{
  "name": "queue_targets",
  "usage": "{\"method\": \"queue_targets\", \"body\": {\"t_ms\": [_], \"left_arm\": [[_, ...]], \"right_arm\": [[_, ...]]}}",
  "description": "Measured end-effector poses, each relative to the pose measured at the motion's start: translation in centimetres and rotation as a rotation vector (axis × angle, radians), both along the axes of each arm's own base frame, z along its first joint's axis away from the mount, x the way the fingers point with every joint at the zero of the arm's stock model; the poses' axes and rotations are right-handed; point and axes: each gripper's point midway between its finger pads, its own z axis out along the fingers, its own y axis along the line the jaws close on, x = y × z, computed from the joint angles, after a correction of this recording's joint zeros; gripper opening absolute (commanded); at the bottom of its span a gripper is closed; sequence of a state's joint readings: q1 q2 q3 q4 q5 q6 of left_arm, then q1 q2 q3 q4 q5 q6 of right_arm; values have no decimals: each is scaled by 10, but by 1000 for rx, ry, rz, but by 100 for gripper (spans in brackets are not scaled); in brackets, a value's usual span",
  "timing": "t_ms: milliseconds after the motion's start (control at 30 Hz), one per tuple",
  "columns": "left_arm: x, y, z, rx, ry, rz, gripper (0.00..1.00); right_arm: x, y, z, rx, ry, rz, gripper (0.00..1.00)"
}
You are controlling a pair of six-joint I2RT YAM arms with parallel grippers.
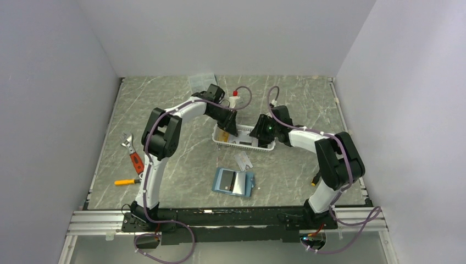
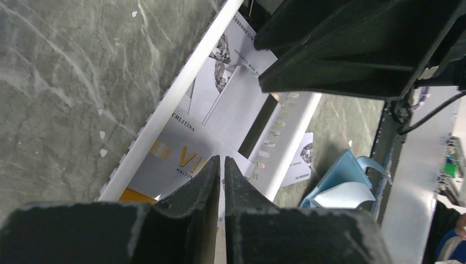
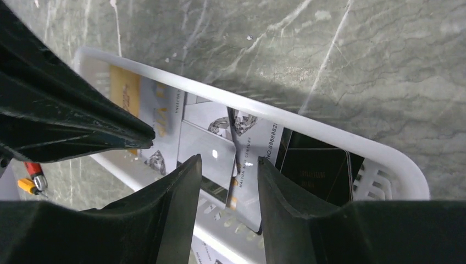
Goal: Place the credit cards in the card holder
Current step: Pick up the credit card from the storage box.
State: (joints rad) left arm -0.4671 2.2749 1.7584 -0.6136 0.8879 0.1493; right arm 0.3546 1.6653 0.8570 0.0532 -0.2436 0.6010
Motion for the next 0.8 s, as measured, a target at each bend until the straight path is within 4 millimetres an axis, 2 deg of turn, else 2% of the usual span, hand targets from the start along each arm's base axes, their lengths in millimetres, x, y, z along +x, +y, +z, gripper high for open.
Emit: {"method": "queue_targets", "body": {"t_ms": [67, 233, 400, 567, 800], "left_arm": [[2, -2, -2, 18, -24, -2, 12], [3, -1, -12, 70, -60, -6, 11], [5, -2, -13, 87, -78, -13, 11], [5, -2, -15, 93, -94, -23, 10], [4, -3, -15, 91, -100, -31, 10]], "right_arm": [[0, 4, -7, 17, 18, 5, 45], [7, 14, -9, 66, 2, 19, 45], [10, 19, -8, 101, -1, 20, 41], [5, 20, -12, 139, 3, 14, 30], [-10, 20, -13, 200, 17, 15, 27]]}}
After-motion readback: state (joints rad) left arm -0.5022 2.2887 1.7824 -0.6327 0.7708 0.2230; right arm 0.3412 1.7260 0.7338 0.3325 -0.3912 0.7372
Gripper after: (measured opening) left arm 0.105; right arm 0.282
